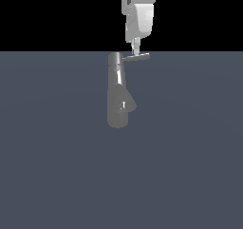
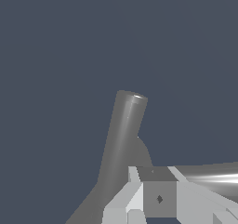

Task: Turn on the faucet by rotating a designated handle.

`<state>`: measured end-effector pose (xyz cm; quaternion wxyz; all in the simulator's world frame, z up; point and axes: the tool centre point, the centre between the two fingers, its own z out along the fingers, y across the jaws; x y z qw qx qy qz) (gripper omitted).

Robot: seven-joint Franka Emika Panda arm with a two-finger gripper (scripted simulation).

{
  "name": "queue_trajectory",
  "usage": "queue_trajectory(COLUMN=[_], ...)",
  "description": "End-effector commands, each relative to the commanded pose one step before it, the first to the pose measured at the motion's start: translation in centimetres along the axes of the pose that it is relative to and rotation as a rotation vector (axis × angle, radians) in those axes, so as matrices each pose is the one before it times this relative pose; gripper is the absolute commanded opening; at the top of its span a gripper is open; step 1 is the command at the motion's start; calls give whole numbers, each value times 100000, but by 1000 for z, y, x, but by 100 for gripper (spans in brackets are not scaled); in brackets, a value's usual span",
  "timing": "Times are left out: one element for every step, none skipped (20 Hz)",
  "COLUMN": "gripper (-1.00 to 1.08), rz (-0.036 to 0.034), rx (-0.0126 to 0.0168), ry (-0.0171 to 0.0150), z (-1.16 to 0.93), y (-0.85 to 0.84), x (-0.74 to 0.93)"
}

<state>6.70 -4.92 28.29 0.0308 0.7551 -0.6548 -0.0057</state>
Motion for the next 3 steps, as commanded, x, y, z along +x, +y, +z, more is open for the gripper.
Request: queue_trajectory(gripper=[-100, -100, -100], rz=[4318, 137, 0], rx=[-1042, -13, 0], ry=[734, 15, 0], z=[839, 94, 0], y=[226, -183, 0], x=[3431, 302, 0])
